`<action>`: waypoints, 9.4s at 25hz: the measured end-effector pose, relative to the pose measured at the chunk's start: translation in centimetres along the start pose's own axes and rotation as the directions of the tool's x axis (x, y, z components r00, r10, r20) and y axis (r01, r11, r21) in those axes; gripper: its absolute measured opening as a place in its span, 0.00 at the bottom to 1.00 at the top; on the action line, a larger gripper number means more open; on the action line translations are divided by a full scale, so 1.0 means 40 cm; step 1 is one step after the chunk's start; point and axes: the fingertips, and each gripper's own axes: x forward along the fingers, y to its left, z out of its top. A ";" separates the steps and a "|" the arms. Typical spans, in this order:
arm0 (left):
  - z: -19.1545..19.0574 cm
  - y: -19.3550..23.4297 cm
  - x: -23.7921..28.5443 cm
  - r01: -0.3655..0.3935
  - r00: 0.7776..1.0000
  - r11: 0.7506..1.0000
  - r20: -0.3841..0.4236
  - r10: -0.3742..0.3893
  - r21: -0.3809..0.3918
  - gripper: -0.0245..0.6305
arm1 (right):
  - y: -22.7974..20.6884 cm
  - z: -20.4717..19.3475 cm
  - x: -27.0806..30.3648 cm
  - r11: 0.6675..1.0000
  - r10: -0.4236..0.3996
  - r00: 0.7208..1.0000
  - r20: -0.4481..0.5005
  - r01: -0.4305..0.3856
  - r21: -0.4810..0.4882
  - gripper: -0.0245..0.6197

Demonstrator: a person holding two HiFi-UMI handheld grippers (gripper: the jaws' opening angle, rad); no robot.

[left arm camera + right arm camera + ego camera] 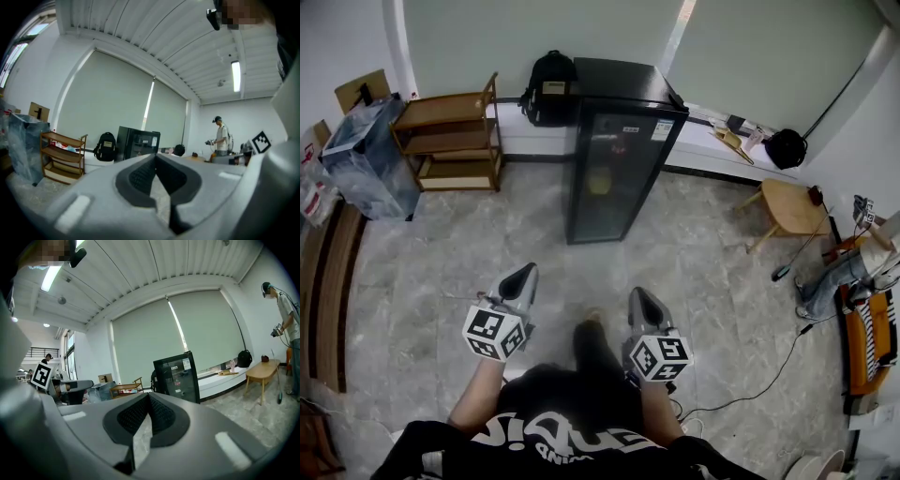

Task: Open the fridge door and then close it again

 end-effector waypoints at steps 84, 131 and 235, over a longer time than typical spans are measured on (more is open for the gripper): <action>0.127 0.568 1.260 0.052 0.996 0.998 -0.068 -0.054 -0.029 0.45 | -0.576 0.371 1.073 0.997 0.068 0.996 -0.065 -0.069 -0.024 0.03; 0.096 0.608 1.417 0.099 0.988 0.995 -0.118 -0.102 -0.026 0.41 | -0.648 0.334 0.984 0.999 -0.053 0.994 -0.093 0.052 -0.008 0.03; 0.029 0.210 1.097 0.313 0.925 0.903 -0.122 -0.360 -0.295 0.32 | -0.665 0.339 0.927 0.998 -0.055 0.997 -0.053 0.057 0.027 0.03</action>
